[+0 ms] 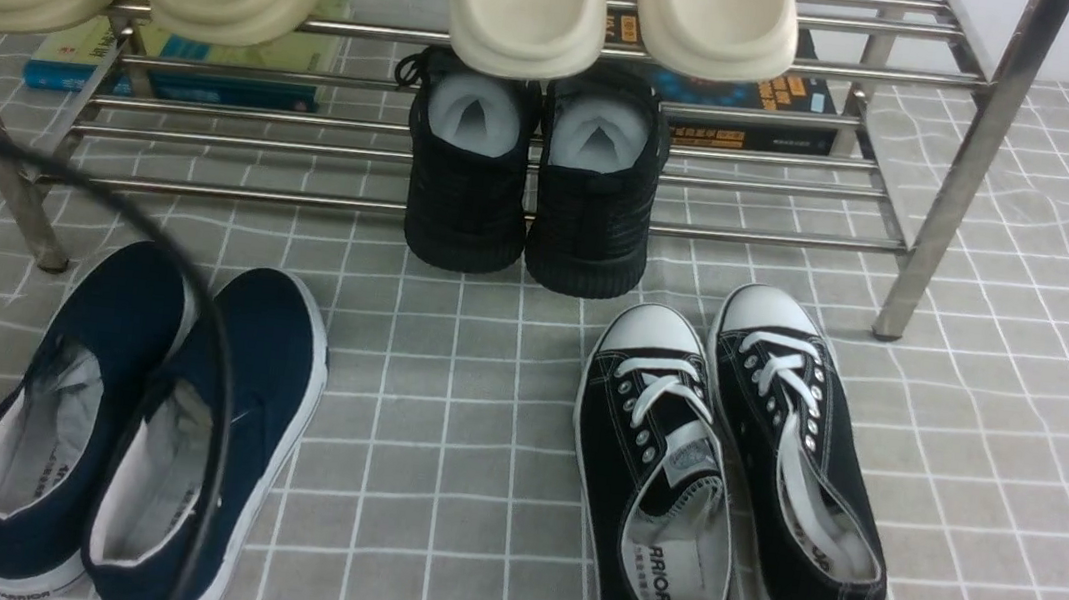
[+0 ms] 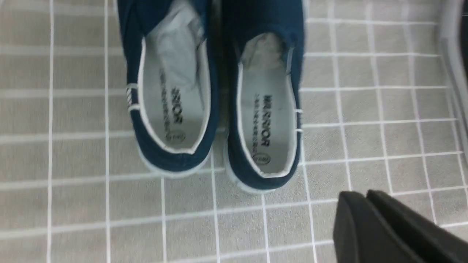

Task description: Take the shoes off the shelf with your hand from the grey coffee tablecloth.

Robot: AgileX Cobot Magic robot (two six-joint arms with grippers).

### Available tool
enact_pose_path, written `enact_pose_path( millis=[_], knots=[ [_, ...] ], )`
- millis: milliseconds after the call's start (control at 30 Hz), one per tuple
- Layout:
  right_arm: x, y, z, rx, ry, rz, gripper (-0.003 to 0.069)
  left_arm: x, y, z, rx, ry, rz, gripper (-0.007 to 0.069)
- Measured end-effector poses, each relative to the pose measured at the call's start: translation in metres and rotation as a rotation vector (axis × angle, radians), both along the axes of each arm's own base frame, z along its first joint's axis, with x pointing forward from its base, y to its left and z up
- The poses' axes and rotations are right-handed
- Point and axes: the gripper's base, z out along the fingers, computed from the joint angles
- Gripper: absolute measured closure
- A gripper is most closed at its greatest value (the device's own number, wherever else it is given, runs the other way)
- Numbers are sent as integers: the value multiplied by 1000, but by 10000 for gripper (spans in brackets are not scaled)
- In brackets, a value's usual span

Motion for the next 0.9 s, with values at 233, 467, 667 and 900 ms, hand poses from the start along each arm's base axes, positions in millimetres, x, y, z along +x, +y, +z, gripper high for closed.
enact_pose_path(
  millis=[233, 467, 667, 900],
  knots=[
    [0, 0, 0, 0, 0, 0, 420, -48, -3, -40, -99, -373, 25, 623],
    [0, 0, 0, 0, 0, 0, 420, -64, 2, -64, -42, -488, 42, 621],
    [0, 0, 0, 0, 0, 0, 420, -58, 9, -81, 83, -499, 60, 617],
    [0, 0, 0, 0, 0, 0, 420, -52, 12, -117, 136, -459, 65, 610]
  ],
)
